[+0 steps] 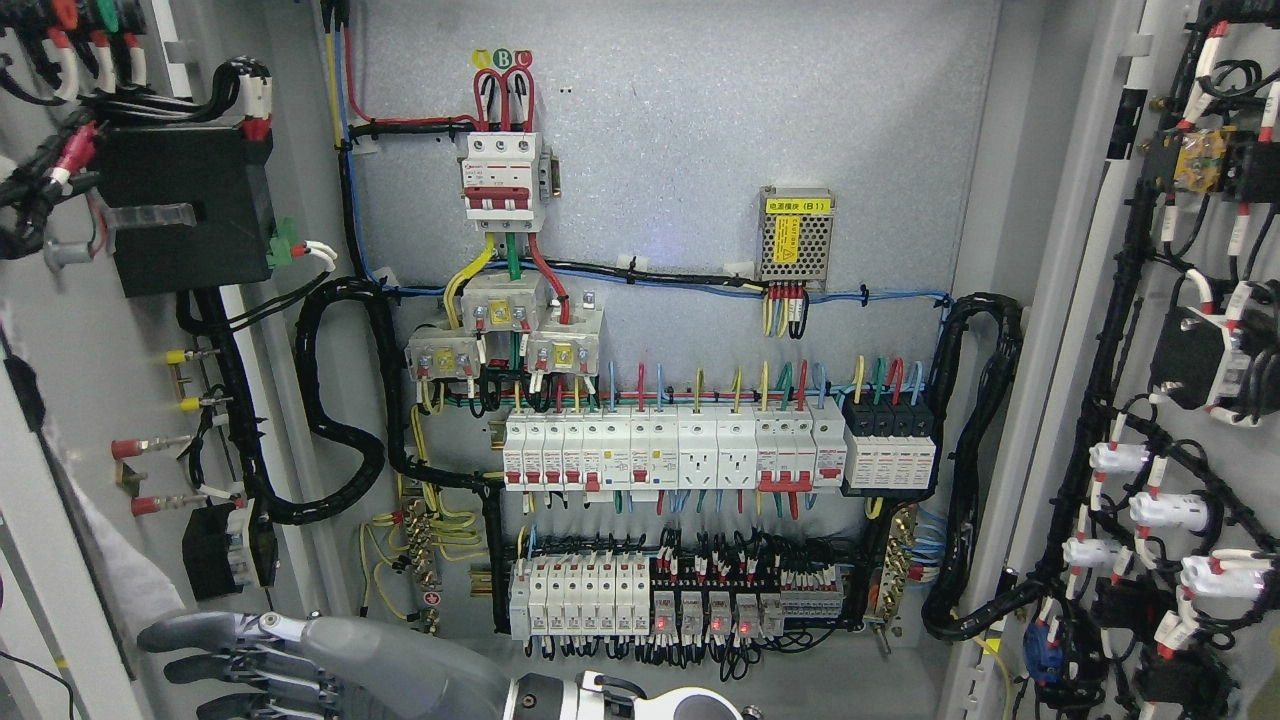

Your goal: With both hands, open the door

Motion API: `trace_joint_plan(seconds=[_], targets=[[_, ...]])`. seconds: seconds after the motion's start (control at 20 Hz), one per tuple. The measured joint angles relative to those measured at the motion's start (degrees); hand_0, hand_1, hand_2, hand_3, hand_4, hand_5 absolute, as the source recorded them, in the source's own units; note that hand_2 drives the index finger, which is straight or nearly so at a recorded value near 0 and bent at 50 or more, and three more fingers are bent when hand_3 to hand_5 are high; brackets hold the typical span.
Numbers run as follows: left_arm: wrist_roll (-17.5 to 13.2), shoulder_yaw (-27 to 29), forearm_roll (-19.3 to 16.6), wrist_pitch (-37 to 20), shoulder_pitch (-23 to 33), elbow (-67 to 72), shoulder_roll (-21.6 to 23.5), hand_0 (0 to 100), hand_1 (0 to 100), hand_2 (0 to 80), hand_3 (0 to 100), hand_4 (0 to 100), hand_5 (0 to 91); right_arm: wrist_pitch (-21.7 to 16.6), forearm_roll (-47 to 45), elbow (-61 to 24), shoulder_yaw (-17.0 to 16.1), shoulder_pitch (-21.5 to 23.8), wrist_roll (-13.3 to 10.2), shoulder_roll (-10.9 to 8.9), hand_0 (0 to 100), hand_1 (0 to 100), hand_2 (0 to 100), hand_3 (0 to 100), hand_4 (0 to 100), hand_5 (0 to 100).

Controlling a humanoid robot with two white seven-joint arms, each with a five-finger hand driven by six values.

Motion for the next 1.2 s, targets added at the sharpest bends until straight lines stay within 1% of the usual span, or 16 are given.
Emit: trace_joint_plan(seconds=[0.45, 0.75, 0.95, 1.2], targets=[[0.0, 0.0, 0.05, -0.08, 0.01, 0.0, 0.0, 29, 0, 2.7, 3, 4, 0.0, 0.01, -3.96, 1.88, 3.57, -1.63, 0.47, 0.0, 22, 0, 0, 0, 0, 0], [-0.83, 0.01, 0.07, -0.12, 0.01, 0.0, 0.0, 30, 0, 2.7, 3, 4, 0.0, -0.41, -5.0, 3.48, 5.74, -3.63, 0.0, 0.01, 22, 0, 0, 0, 0, 0], [-3.18, 0.02, 0.06, -0.28, -0.01, 0.0, 0.0, 30, 0, 2.7, 3, 4, 0.0, -0.8, -5.31, 4.4, 7.03, -5.03, -0.68, 0.01, 22, 0, 0, 0, 0, 0], [-7.99, 0.04, 0.07, -0.37, -0.06, 0.0, 0.0, 30, 0, 2.7, 3, 4, 0.0, -0.89, -5.51, 5.3, 8.4, -6.81, -1.01, 0.02, 22, 0, 0, 0, 0, 0]])
